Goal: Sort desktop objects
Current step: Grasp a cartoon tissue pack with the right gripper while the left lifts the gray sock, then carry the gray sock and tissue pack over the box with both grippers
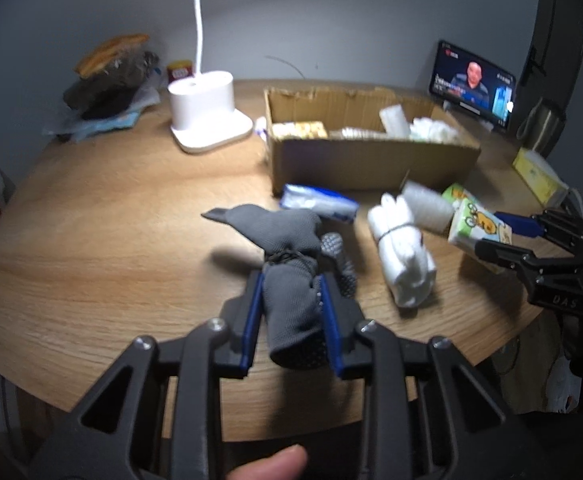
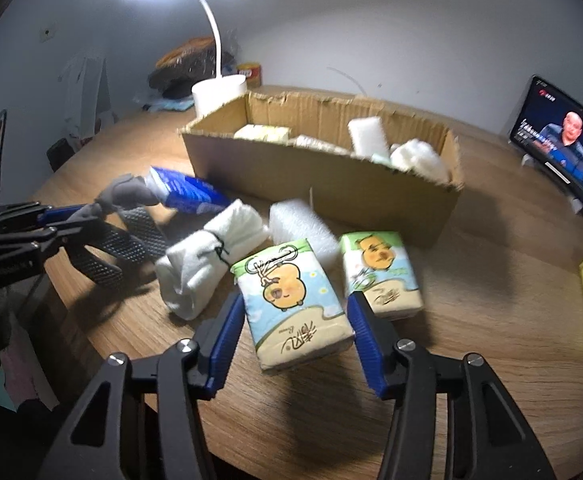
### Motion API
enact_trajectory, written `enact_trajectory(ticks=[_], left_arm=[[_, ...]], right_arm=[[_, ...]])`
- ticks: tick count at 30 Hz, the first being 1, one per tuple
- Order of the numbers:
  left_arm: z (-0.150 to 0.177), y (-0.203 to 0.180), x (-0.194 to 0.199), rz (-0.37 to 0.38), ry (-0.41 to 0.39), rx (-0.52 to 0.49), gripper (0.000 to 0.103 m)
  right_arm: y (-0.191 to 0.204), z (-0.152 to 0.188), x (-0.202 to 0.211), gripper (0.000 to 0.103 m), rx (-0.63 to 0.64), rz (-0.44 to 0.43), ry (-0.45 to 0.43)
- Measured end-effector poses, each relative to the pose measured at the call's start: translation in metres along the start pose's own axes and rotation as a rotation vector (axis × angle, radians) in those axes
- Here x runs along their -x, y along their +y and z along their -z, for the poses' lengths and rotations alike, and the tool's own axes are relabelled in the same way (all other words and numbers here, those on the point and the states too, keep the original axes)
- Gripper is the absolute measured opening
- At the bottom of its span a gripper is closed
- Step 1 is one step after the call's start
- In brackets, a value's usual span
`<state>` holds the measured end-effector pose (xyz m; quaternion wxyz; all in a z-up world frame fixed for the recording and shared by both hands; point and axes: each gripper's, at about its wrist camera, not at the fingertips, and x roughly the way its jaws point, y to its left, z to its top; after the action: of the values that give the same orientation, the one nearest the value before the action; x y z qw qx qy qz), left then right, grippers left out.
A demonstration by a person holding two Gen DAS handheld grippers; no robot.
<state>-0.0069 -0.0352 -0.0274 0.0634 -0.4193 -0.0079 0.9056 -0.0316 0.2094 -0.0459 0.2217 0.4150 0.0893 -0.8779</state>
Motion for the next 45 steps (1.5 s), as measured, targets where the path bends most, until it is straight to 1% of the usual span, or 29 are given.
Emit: enact_trajectory(ticks=[4,10,15,19,25,34,45], left_arm=[[-0.008,0.003,0.013,-0.016,-0.029,0.013,0.029],[-0.023,-0.002,0.035,-0.012,-0.086,0.01,0.029],[-0.041,-0.009,0.04,-0.004,-0.116,0.0,0.029],[-0.055,-0.018,0.037,0.01,-0.125,-0.016,0.029],[-0.073,-0.031,0.03,0.028,-0.136,-0.028,0.029],[-0.1,-0.035,0.019,0.041,-0.151,-0.027,0.029],[-0.126,-0.031,-0.014,0.066,-0.123,-0.008,0.03]], right_arm=[[-0.003,-0.009,0.015,0.103,-0.014,0.014,-0.037],[-0.004,-0.023,0.029,0.103,-0.017,0.034,-0.076],[-0.005,-0.033,0.039,0.103,-0.014,0.06,-0.111],[-0.009,-0.039,0.047,0.103,-0.023,0.068,-0.135],[-0.02,-0.044,0.048,0.103,-0.052,0.074,-0.143],[-0.029,-0.061,0.037,0.103,-0.062,0.064,-0.143],[-0.032,-0.087,0.015,0.103,-0.062,0.054,-0.136]])
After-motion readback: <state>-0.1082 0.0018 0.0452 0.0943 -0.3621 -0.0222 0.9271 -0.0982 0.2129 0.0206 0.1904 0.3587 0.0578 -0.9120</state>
